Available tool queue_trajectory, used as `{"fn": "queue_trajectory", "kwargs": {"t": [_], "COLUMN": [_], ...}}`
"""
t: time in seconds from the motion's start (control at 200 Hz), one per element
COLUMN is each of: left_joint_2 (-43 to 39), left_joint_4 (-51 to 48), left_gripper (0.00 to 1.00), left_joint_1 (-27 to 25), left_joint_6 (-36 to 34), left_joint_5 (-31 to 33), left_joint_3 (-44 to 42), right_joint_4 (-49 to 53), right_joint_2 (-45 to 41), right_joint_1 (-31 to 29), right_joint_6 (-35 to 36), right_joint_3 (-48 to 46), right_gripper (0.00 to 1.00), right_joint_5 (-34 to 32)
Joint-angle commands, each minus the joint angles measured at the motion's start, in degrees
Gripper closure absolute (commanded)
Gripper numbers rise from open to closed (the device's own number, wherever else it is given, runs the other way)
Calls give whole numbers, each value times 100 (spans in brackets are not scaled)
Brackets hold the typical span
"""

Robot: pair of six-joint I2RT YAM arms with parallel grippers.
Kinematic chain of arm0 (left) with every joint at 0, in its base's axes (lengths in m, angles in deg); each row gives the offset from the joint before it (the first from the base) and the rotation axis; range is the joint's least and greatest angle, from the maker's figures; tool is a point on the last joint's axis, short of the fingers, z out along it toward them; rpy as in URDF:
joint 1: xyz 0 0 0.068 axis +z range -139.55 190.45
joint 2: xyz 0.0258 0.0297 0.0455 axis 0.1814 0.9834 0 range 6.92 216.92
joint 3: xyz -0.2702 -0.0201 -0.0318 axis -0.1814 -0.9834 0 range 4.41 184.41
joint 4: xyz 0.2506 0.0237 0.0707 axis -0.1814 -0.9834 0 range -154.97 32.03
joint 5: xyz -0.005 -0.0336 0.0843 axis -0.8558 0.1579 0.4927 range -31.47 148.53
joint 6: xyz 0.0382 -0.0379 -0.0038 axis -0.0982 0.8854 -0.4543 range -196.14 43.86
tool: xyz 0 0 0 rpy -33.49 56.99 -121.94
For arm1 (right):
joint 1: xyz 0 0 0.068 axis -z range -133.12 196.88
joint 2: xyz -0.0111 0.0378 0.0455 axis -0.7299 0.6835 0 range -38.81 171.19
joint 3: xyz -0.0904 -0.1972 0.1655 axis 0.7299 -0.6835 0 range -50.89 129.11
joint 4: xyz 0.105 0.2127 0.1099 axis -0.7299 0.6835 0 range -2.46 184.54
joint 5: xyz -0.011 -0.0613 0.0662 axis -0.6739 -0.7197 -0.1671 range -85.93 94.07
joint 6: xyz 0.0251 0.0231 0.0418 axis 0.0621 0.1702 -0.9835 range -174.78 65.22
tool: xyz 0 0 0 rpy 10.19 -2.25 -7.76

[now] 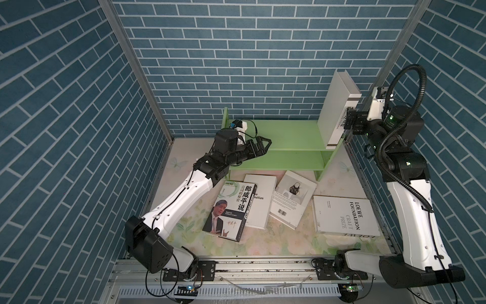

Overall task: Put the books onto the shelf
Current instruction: 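Stand the book upright against the shelf end and release with the right gripper, then withdraw the right gripper and reach both grippers toward the books on the table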

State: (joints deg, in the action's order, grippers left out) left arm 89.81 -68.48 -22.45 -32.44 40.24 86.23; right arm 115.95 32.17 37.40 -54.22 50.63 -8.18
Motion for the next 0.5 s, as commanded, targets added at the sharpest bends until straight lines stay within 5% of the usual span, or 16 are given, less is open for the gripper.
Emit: {"fn": "queue_trajectory", "kwargs": {"t": [0.0,0.495], "left_joint_2": [-180,-232], "left_joint_4": [-193,-862], "left_gripper": [0,0], "left_joint_1": [25,383], "left_joint_6": [-215,-603], "left_joint_5": [-9,-724], "left_joint_3": [115,302], "right_joint_4": [608,1654], "right_joint_2": [-582,-1851], "right_joint_1": [8,-1], "right_joint_6": [-898,-3000], "right_joint_3": [-102,-767], "right_gripper": [3,11], "right_joint_5": [-81,1089]}}
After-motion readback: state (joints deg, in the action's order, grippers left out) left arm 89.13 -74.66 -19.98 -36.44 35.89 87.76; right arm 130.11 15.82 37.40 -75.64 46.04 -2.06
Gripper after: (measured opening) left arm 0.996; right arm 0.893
